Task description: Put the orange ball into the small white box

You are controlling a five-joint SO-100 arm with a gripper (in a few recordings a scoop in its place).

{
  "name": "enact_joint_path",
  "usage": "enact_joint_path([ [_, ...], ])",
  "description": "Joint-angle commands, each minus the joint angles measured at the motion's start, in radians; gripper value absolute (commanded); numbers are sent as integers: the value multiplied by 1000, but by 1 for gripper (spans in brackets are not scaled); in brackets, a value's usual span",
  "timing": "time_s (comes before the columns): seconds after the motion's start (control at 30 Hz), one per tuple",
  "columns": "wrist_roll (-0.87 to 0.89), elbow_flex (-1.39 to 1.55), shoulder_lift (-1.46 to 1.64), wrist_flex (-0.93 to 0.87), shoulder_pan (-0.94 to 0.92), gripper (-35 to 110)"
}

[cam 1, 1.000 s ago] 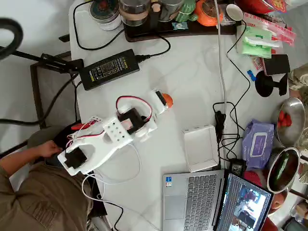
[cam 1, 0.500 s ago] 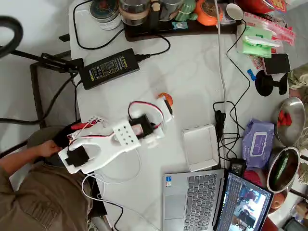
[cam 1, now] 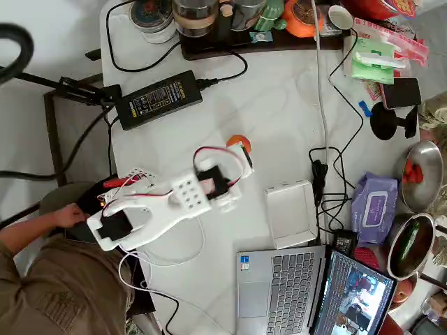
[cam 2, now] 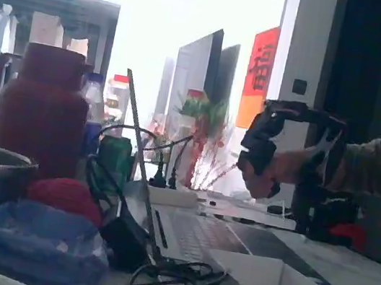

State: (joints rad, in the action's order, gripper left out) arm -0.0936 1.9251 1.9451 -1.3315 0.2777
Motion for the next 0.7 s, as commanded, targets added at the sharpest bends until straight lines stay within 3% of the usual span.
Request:
enact_joint_path([
  [0.0,-5,-23,-77,6,12,0],
  [0.53,-2,-18,-140,104,12,1],
  [0.67,-11,-17,-140,87,14,12],
])
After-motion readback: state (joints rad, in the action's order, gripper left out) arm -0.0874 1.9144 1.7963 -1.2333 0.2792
